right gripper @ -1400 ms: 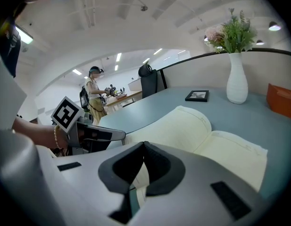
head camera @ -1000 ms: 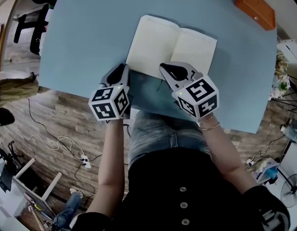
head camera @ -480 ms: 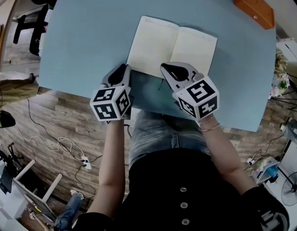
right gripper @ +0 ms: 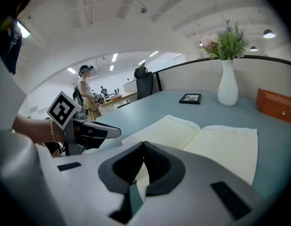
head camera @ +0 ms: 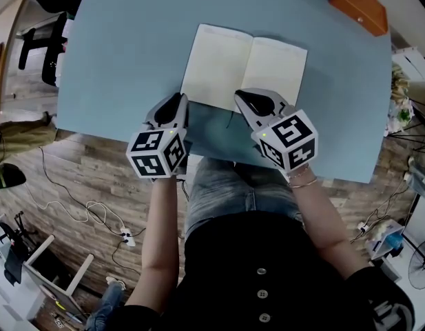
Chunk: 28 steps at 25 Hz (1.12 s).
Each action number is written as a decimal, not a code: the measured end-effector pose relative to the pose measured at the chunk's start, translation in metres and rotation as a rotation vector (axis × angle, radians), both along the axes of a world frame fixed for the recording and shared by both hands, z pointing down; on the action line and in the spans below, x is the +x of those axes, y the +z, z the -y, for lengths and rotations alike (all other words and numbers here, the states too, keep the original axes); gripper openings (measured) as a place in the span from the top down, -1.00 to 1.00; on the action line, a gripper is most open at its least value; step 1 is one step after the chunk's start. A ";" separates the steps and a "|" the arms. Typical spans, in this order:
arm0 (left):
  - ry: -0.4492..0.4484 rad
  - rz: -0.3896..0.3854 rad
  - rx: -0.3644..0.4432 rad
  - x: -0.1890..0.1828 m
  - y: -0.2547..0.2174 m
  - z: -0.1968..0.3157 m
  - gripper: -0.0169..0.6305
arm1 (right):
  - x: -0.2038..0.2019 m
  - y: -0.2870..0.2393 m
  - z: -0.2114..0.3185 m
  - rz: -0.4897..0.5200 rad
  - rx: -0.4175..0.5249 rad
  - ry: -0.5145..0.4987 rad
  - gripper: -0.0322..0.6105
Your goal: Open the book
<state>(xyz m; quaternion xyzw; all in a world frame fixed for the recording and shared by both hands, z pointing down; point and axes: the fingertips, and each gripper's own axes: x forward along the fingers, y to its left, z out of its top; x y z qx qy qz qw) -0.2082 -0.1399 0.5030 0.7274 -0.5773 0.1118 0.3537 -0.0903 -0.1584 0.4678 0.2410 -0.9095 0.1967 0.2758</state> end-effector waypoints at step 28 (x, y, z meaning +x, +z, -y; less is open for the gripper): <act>0.284 -0.029 0.165 0.097 -0.072 0.016 0.85 | 0.062 -0.056 0.001 0.022 0.110 0.161 0.89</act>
